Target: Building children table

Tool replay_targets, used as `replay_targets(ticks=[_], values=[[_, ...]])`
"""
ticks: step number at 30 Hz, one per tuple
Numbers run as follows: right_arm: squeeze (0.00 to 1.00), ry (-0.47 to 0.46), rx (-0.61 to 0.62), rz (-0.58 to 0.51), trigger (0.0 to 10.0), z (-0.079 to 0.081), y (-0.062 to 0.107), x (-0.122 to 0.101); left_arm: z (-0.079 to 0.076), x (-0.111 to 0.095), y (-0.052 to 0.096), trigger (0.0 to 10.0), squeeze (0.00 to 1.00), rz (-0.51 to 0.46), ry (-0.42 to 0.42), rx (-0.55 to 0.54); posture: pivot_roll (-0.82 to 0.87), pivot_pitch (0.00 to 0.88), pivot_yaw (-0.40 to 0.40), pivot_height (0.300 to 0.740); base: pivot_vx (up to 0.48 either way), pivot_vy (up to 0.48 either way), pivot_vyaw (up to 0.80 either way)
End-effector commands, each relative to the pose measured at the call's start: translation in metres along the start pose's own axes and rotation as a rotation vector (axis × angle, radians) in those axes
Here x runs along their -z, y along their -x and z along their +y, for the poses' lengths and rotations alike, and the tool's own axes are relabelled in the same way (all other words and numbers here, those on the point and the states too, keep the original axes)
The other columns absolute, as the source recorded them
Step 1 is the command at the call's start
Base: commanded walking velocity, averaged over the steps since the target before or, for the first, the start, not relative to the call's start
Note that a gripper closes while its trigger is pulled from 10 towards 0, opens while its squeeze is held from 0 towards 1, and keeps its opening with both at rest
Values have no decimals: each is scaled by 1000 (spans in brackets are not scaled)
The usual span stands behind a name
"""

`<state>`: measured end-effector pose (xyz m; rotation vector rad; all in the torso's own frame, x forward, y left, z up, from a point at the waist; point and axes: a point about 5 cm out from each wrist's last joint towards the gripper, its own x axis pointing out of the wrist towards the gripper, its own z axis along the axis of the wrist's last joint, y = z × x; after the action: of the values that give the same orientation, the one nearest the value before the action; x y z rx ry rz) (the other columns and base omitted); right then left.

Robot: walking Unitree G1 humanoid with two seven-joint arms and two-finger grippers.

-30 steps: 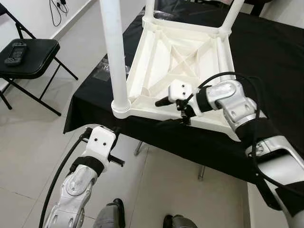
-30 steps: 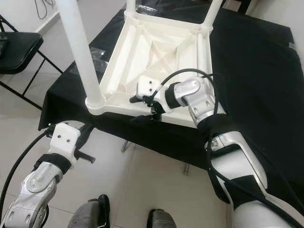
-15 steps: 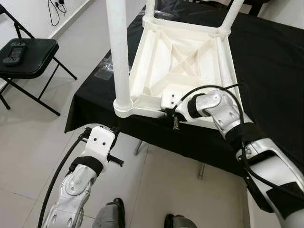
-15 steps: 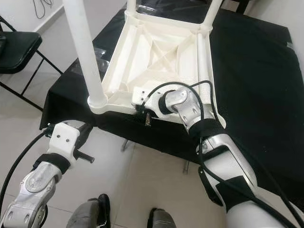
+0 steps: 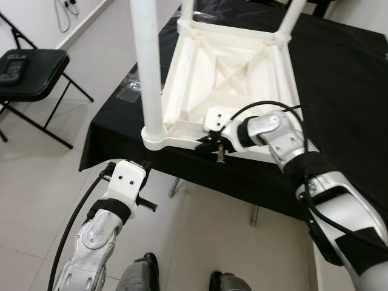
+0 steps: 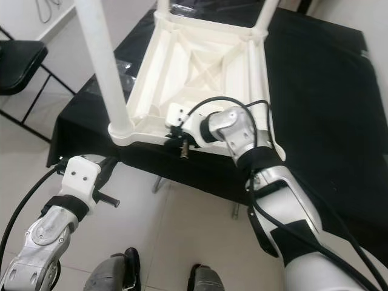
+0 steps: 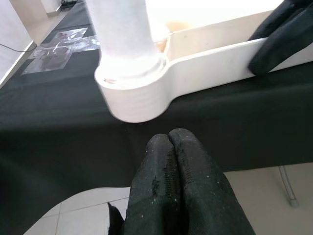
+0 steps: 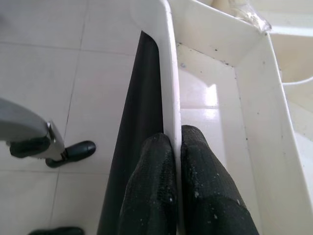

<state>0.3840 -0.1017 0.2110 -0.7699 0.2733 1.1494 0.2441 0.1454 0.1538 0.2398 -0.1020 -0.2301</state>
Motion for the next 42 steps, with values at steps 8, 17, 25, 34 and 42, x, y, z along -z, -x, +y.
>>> replay_targets(ticks=[8,17,25,34,42], values=[[0,-116,128,-163,0,7,-34,-34,-2,4,2,10000,0,17,1,7,118,239,-115,740,0,0,0],[0,-129,306,-262,0,-6,-41,-67,-2,3,3,10000,0,17,-1,6,124,242,-116,740,0,0,0],[0,-82,441,-263,10000,-22,-30,-80,-3,3,3,10000,0,18,1,7,121,245,-117,740,0,0,0],[0,70,459,-250,10000,-24,-29,-89,-3,3,3,10000,0,20,0,9,124,246,-117,740,0,0,0],[1000,277,434,-141,10000,-25,-25,-83,-3,4,3,10000,0,20,-2,11,119,243,-117,740,0,0,0]])
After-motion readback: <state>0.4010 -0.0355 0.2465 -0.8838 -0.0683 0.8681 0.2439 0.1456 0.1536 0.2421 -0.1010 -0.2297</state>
